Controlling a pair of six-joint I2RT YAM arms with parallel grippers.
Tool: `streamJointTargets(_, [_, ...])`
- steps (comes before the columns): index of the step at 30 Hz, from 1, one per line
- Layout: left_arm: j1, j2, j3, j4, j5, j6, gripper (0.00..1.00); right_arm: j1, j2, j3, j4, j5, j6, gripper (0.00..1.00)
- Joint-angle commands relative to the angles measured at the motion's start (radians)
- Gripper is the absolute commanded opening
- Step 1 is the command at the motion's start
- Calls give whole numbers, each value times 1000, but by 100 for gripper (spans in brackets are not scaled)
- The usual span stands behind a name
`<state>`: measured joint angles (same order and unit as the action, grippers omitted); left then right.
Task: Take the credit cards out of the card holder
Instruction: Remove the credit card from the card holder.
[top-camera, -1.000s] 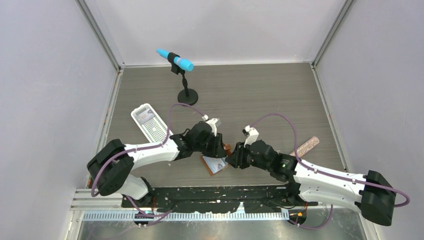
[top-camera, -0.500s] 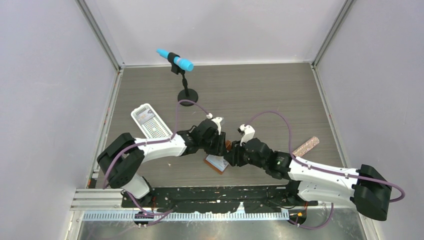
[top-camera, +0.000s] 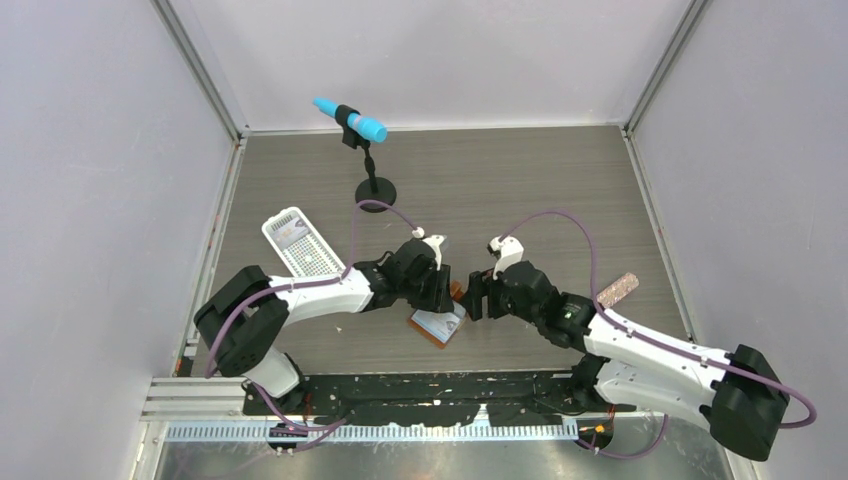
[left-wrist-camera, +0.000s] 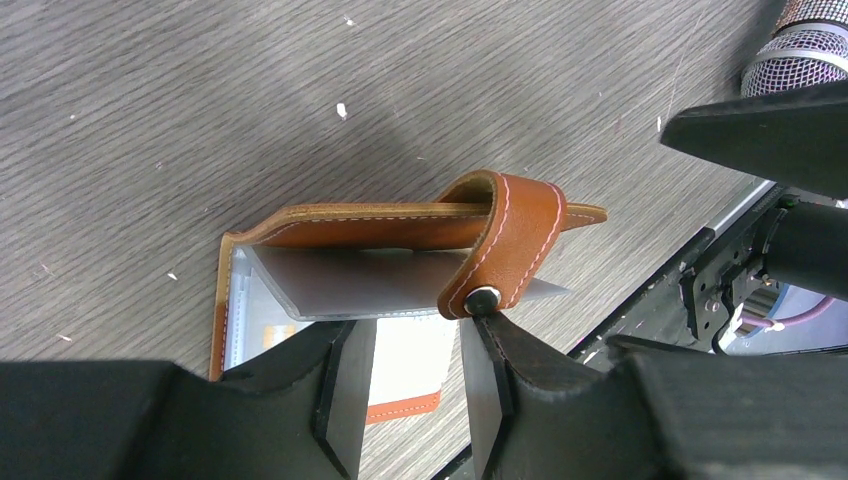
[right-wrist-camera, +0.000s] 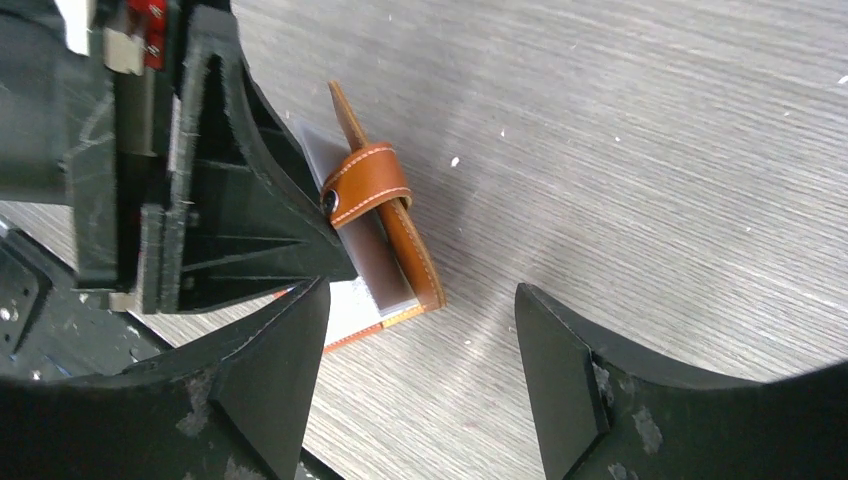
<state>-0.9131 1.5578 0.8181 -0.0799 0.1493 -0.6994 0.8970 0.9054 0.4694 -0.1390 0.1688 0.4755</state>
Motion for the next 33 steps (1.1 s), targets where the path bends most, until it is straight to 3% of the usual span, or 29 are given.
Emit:
streamJointTargets(1, [3, -14, -3, 11, -14, -2, 38, -37, 71, 48, 54, -139, -102, 75])
streamJointTargets(7, [5, -12, -10, 19, -12, -9, 38, -46, 182, 64, 118, -215, -143, 74])
streamJointTargets(9, [5, -14, -17, 20, -13, -9, 38, -46, 209, 69, 126, -203, -144, 68])
streamJointTargets(16, [5, -68, -70, -5, -57, -11, 38, -48, 245, 24, 167, -172, -67, 25])
streamJointTargets(21, [6, -155, -144, -12, -77, -45, 38, -49, 182, -81, 285, -221, 131, 9])
streamJointTargets(28, [9, -272, -180, -7, -91, -74, 39, 27, 114, -188, 393, -182, 465, 6])
streamJointTargets(33, [18, -228, -120, 16, -58, -66, 39, 124, 121, -193, 383, -76, 604, 7])
